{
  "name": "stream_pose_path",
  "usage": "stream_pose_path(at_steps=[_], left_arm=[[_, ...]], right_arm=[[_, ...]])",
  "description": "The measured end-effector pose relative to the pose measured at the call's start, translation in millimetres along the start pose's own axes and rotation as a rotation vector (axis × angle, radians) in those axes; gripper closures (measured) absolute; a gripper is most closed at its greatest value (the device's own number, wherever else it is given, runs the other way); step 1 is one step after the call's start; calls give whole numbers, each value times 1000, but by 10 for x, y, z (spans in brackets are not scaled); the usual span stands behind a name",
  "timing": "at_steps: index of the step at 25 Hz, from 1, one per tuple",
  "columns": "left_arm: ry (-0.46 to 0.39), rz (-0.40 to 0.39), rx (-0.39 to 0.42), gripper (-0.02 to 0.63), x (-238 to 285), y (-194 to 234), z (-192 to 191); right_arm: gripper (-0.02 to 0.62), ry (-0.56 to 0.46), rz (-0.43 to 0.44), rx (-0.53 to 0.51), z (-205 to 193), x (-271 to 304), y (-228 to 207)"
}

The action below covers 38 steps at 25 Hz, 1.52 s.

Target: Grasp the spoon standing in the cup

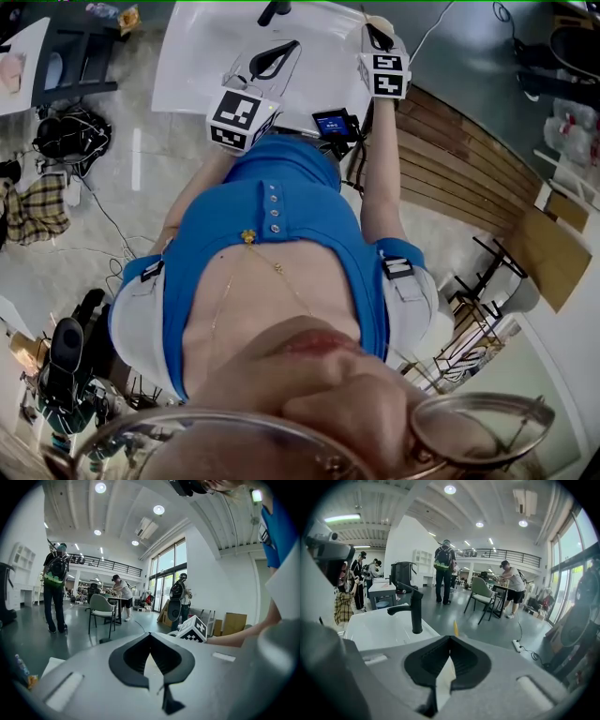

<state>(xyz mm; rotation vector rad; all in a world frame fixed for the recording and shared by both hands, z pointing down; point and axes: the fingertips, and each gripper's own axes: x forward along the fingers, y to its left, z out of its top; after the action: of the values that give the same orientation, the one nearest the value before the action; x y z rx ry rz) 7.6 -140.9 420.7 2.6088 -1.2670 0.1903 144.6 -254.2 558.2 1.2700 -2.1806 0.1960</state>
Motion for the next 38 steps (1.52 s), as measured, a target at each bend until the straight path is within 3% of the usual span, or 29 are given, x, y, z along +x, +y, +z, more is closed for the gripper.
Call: stream_pose_path(at_steps=[35,38], left_arm=[[9,110,-36,606,-64,166,-13],[11,113,-38,606,-68,216,-25]], right_arm=[[592,141,139,-118,-215,359,-273],[558,154,166,-133,-210,396,-254]])
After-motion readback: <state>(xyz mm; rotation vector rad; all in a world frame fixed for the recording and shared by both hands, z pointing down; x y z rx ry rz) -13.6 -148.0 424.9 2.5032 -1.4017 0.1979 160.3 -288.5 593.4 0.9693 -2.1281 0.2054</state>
